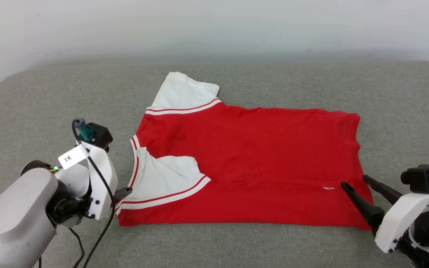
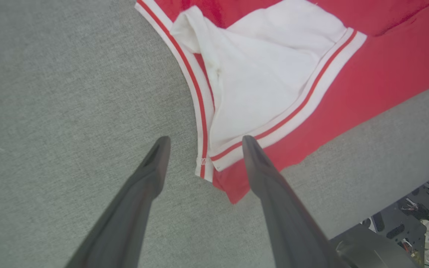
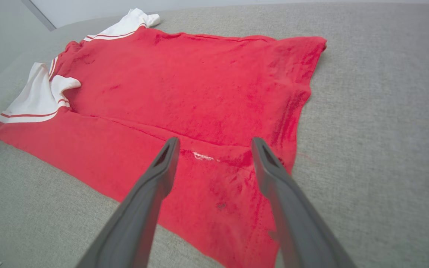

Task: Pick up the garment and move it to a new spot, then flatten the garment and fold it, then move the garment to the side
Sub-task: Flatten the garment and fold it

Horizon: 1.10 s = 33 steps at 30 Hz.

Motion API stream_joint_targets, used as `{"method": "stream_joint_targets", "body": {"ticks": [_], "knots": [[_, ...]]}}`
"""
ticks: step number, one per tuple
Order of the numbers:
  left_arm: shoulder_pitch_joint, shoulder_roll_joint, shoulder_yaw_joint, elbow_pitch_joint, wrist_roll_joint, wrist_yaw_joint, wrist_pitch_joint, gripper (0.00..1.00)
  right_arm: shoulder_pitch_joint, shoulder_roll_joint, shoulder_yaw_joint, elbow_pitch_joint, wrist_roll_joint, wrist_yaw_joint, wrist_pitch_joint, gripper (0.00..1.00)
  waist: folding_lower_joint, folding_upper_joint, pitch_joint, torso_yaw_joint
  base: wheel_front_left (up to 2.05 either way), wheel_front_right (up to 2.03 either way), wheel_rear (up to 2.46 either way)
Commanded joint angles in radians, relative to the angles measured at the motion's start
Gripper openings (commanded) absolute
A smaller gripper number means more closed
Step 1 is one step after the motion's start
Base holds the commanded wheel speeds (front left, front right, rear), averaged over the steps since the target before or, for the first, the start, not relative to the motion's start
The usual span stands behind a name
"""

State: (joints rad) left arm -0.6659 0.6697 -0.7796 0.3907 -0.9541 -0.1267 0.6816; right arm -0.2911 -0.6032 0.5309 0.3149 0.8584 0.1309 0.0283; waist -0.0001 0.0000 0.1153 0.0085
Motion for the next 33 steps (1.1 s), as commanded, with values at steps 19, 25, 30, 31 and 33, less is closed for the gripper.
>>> {"method": "stream_joint_targets", "body": {"ticks": [19,25,30,31,33], "knots": [[0.099,-0.021,-0.115,0.115,-0.005,-0.002,0.054,0.00,-0.002,0.048,-0.062,-0.045,-0.049,0.000,0.066,1.00,0.0001,0.0000,0.056,-0.044,0.00,0.00,0.00],[0.103,0.004,-0.110,0.101,-0.011,0.000,-0.023,0.00,-0.018,0.001,-0.093,-0.080,-0.074,-0.001,0.091,1.00,0.0001,0.0000,0.026,-0.043,0.00,0.00,0.00],[0.090,0.026,-0.092,0.055,-0.006,-0.001,-0.079,0.00,-0.036,-0.058,-0.127,-0.118,-0.095,0.000,0.137,1.00,0.0001,0.0000,0.007,-0.038,0.00,0.00,0.00],[0.089,0.031,-0.088,0.041,-0.005,-0.001,-0.091,0.00,-0.042,-0.076,-0.136,-0.132,-0.098,-0.001,0.160,1.00,0.0001,0.0000,0.003,-0.037,0.00,0.00,0.00],[0.089,0.040,-0.082,0.014,-0.001,-0.001,-0.109,0.00,-0.046,-0.108,-0.148,-0.155,-0.100,0.000,0.219,1.00,0.0001,0.0000,-0.002,-0.034,0.00,0.00,0.00]]}}
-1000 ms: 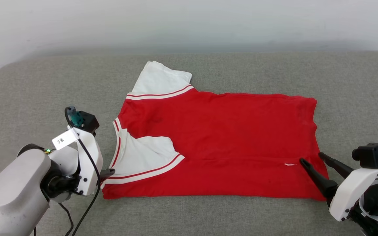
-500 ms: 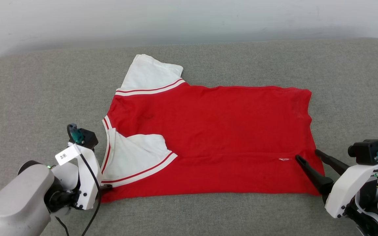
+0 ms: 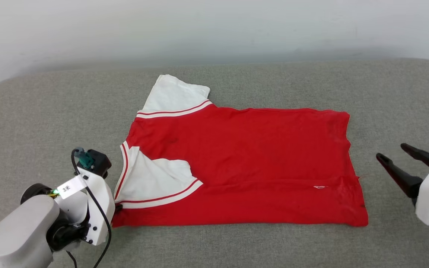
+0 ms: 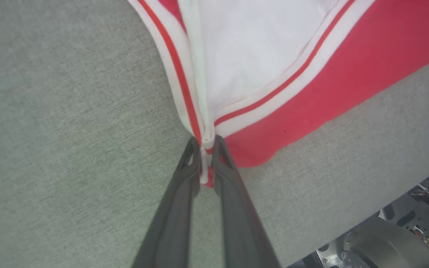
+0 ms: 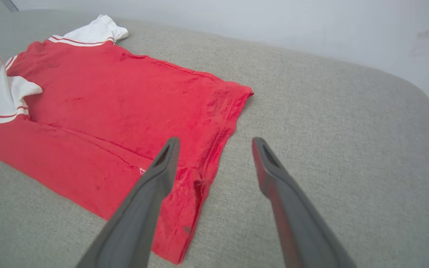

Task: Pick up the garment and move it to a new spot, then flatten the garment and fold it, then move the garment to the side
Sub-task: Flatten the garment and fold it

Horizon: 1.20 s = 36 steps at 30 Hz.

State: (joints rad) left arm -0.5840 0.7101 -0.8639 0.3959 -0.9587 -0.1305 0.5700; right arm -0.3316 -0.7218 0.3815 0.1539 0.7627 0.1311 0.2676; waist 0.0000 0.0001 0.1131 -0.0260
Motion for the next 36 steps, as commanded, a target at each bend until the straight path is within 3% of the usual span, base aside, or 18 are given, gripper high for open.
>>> {"method": "stream_joint_targets", "body": {"ticks": [1,7,12,19,29,30,31,32,36], "knots": [[0.006,0.003,0.005,-0.005,0.008,0.004,-0.007,0.00,-0.007,-0.004,-0.002,-0.005,-0.004,-0.001,0.013,1.00,0.0000,-0.0001,-0.001,0.002,0.00,0.00,0.00],[0.015,0.025,0.013,-0.090,0.016,0.027,-0.028,0.00,0.004,-0.058,0.005,-0.042,0.042,-0.001,0.258,1.00,0.0000,-0.0001,0.002,0.009,0.00,0.00,0.00],[0.013,0.037,0.016,-0.148,0.026,0.046,-0.029,0.00,0.019,-0.021,0.008,-0.021,0.057,-0.001,0.367,1.00,0.0000,-0.0001,0.021,0.019,0.00,0.00,0.00],[0.000,0.036,0.013,-0.196,0.038,0.064,-0.032,0.00,-0.003,0.057,0.040,0.073,0.014,-0.001,0.391,1.00,0.0000,-0.0001,0.063,0.040,0.00,0.00,0.00],[0.022,0.020,0.009,-0.184,0.038,0.069,-0.059,0.00,0.003,0.170,0.132,0.262,0.008,0.000,0.312,1.00,0.0000,-0.0001,0.090,0.055,0.00,0.00,0.00],[0.028,0.018,0.010,-0.179,0.035,0.070,-0.065,0.00,0.001,0.170,0.139,0.272,0.011,0.000,0.297,0.77,0.0000,-0.0001,0.087,0.053,0.00,0.00,0.00],[0.033,0.018,0.011,-0.175,0.030,0.070,-0.070,0.00,-0.003,0.164,0.145,0.278,0.012,0.000,0.281,0.21,0.0000,-0.0001,0.082,0.051,0.00,0.00,0.00],[0.038,0.018,0.011,-0.170,0.028,0.070,-0.075,0.00,-0.006,0.157,0.150,0.281,0.013,0.000,0.262,0.00,0.0000,-0.0001,0.076,0.048,0.00,0.00,0.00],[0.090,0.033,0.019,-0.157,0.002,0.072,-0.104,0.00,-0.012,0.097,0.159,0.256,0.042,-0.001,0.177,0.00,0.0000,-0.0001,0.023,0.031,0.00,0.00,0.00]]}}
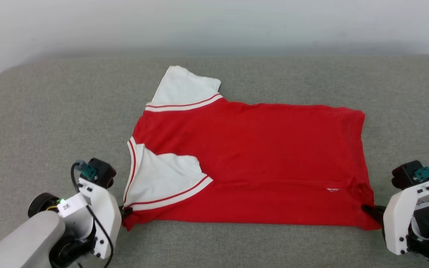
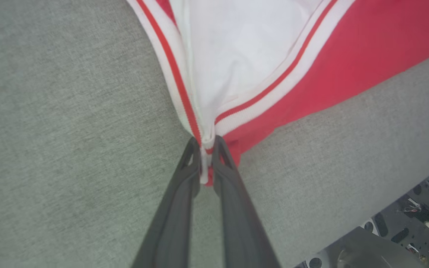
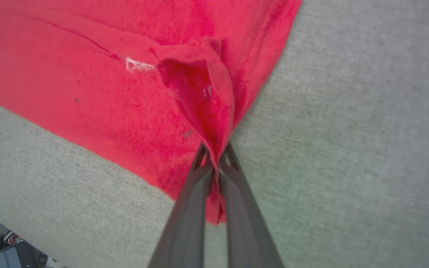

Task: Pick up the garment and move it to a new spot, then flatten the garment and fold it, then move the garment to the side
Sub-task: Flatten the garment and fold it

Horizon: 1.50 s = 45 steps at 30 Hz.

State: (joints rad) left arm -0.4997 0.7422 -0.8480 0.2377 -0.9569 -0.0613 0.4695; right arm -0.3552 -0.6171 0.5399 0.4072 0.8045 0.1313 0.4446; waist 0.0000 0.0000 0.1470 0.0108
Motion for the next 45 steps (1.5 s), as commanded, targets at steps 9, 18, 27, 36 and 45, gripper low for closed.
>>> {"method": "stream_joint_targets", "body": {"ticks": [9,18,27,36,45], "knots": [[0.113,0.057,0.007,-0.085,-0.034,0.036,-0.032,0.00,0.088,-0.092,-0.016,-0.109,0.059,-0.001,-0.035,0.00,0.0000,0.0000,-0.072,-0.015,0.00,0.00,0.00],[0.173,0.068,0.001,-0.132,-0.051,0.072,-0.038,0.00,0.162,-0.098,-0.073,-0.145,0.088,-0.001,0.006,0.00,0.0000,0.0000,-0.053,-0.022,0.00,0.00,0.00],[0.160,0.035,-0.016,-0.047,-0.053,0.055,-0.032,0.00,0.152,-0.025,-0.065,-0.041,0.065,-0.001,0.004,0.00,0.0000,0.0000,-0.017,-0.023,0.00,0.00,0.00],[0.154,0.050,0.005,-0.039,-0.031,0.062,-0.090,1.00,0.157,-0.012,-0.088,-0.045,0.053,-0.001,-0.131,1.00,0.0000,0.0000,-0.066,-0.021,0.00,0.00,0.00],[0.082,0.085,0.074,-0.090,0.021,0.094,-0.194,1.00,0.188,0.028,-0.230,-0.147,-0.071,-0.001,-0.343,1.00,0.0000,0.0000,-0.101,-0.042,0.00,0.00,0.00]]}}
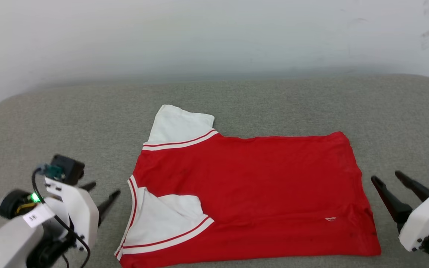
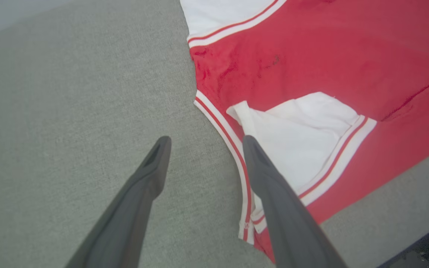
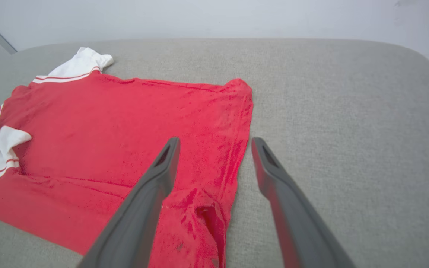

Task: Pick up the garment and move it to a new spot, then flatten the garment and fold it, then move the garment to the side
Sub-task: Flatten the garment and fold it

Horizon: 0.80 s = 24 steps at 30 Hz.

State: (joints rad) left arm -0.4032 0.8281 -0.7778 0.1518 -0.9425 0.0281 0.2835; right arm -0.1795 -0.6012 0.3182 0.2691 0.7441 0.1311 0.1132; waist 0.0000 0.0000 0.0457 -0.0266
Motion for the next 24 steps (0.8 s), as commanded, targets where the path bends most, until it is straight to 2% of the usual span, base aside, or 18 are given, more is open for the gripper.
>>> {"method": "stream_joint_targets", "body": {"ticks": [1,7,10,13,19,24], "knots": [[-0.031,0.000,0.014,-0.005,0.017,0.010,-0.021,1.00,0.015,0.027,-0.028,-0.025,-0.035,-0.001,-0.031,1.00,0.0000,0.0000,0.001,-0.012,0.00,0.00,0.00],[-0.166,-0.018,0.052,0.014,0.061,0.008,-0.041,1.00,0.029,0.136,-0.161,-0.161,-0.198,-0.001,-0.131,1.00,0.0000,0.0000,0.046,-0.045,0.00,0.00,0.00],[-0.289,-0.043,0.068,0.050,0.072,-0.009,-0.011,1.00,0.056,0.220,-0.219,-0.274,-0.278,-0.001,-0.155,1.00,0.0000,0.0000,0.105,-0.068,0.00,0.00,0.00],[-0.381,-0.066,0.076,0.099,0.075,-0.023,0.021,1.00,0.072,0.273,-0.249,-0.351,-0.323,-0.001,-0.156,1.00,0.0000,0.0000,0.152,-0.084,0.00,0.00,0.00],[-0.564,-0.105,0.074,0.228,0.058,-0.066,0.147,1.00,0.077,0.335,-0.252,-0.464,-0.373,-0.001,-0.137,1.00,0.0000,0.0000,0.255,-0.125,0.00,0.00,0.00],[-0.700,-0.120,0.049,0.321,0.036,-0.099,0.328,1.00,0.048,0.344,-0.234,-0.505,-0.390,-0.001,-0.117,1.00,0.0000,0.0000,0.332,-0.157,0.00,0.00,0.00]]}}
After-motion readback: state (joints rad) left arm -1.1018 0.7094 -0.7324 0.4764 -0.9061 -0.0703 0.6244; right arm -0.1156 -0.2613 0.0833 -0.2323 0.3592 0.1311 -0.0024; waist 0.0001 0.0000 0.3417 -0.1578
